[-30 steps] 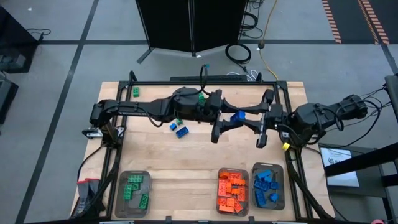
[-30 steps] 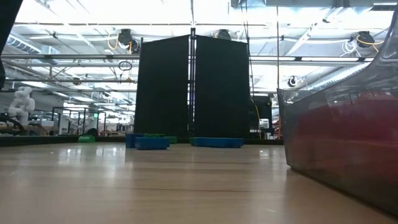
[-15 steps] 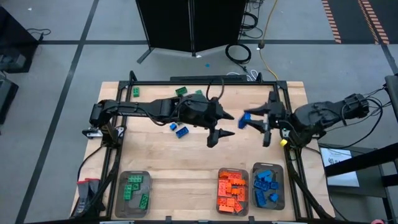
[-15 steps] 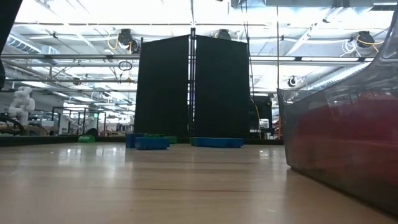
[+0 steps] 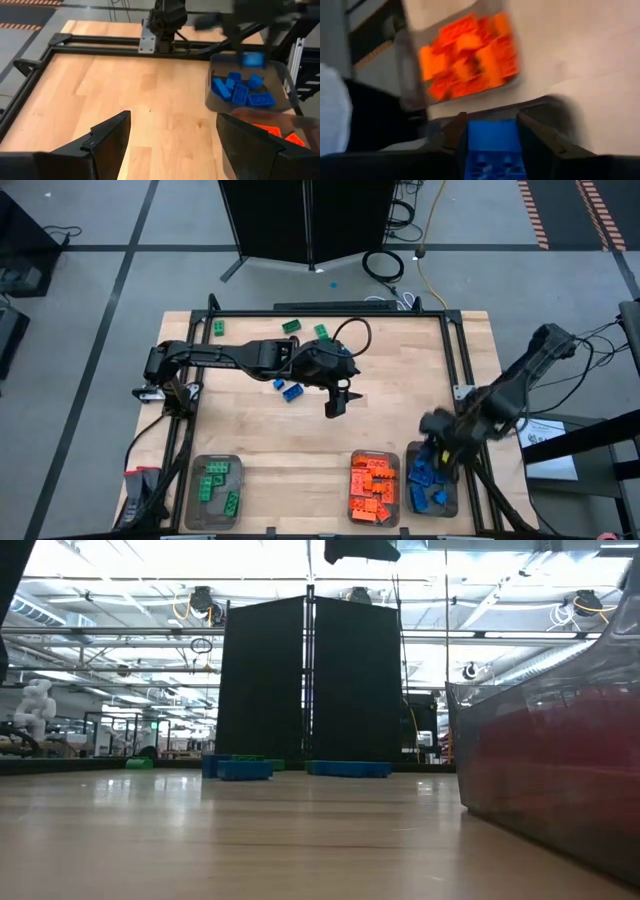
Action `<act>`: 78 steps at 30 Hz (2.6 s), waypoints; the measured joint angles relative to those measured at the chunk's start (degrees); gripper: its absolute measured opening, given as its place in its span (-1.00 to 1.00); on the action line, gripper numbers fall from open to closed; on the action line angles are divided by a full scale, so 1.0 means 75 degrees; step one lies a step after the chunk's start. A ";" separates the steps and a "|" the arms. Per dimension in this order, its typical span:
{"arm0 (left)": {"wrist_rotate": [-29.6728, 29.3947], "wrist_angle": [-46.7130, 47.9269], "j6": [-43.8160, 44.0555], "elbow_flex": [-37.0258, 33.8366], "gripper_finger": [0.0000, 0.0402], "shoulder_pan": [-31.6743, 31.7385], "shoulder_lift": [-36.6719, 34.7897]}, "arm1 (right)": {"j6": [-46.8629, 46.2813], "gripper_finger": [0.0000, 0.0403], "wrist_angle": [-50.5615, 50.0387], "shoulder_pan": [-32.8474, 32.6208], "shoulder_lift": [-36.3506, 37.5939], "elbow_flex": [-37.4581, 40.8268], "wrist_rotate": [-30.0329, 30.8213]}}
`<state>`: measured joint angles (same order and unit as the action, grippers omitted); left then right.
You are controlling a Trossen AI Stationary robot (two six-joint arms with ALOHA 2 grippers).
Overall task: Sort blocks
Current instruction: Put the blue game piece into the right black bin
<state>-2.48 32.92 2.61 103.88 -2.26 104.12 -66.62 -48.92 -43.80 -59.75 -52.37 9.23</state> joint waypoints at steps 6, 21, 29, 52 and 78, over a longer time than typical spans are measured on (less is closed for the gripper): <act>-0.0032 0.0079 -0.0003 0.0000 0.48 -0.0002 0.0000 | -0.0645 -0.40 0.0929 -0.0455 -0.0716 0.0479 -0.0093; -0.1568 0.0122 0.1041 -0.0740 0.48 0.0196 0.0242 | -0.0835 0.70 0.0848 -0.0643 -0.1386 0.0485 -0.0856; -0.2092 0.1757 0.3156 -0.0924 0.48 0.0413 0.1018 | -0.0832 0.68 0.0768 -0.0640 -0.1354 0.0482 -0.0850; -0.0777 0.4419 0.3089 -0.1867 0.48 0.0570 0.2000 | -0.0599 0.68 0.0367 -0.0640 -0.1354 0.0482 -0.0842; 0.0644 0.2851 0.2169 -0.3212 0.40 0.1527 0.1912 | -0.0601 0.68 -0.0093 -0.0640 -0.1354 0.0482 -0.0815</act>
<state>2.35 54.30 18.88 79.79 9.19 118.45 -71.12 -49.62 -48.60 -69.91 -48.75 3.11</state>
